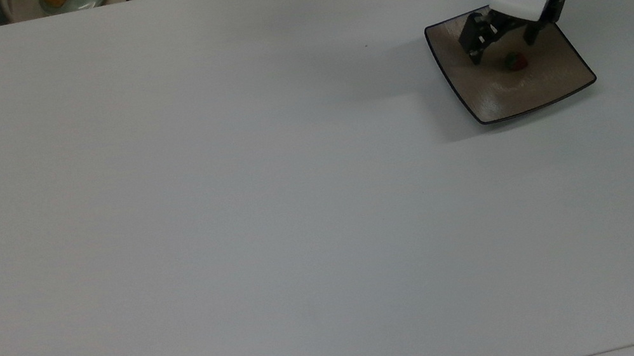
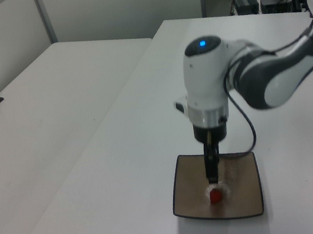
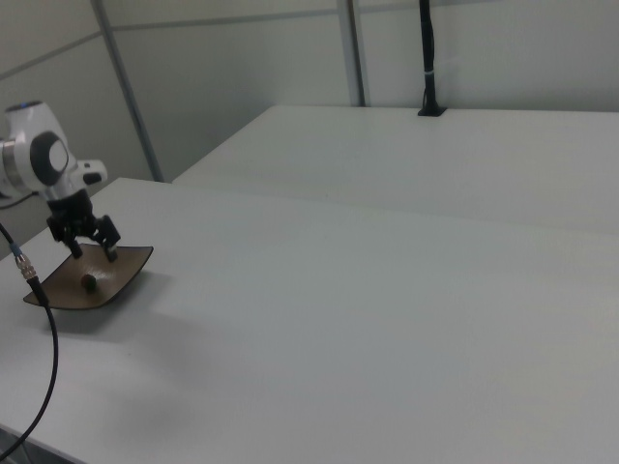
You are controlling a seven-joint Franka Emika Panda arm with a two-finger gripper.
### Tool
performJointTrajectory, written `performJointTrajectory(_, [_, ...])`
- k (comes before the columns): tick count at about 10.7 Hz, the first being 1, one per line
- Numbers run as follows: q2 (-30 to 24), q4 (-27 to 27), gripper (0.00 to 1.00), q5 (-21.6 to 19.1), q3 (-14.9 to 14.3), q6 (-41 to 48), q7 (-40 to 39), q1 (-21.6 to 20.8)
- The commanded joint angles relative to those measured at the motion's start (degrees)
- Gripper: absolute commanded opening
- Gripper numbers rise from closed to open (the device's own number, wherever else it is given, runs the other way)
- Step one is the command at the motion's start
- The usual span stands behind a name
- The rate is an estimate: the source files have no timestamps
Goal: Strawberries on a ceramic plate
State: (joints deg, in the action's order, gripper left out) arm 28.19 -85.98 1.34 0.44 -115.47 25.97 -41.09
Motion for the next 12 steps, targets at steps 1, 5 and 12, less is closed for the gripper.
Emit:
performJointTrajectory(1, [-8.83,-1.29,1.00,1.21,-0.35,8.13,-0.56,3.46])
performJointTrajectory(5, [-20.51,-1.20,1.00,0.78,-0.26,20.18,-7.59,11.54])
performJointTrajectory(12, [-34.24,-8.83,1.00,-0.02,-0.35,23.28,-17.52,26.58])
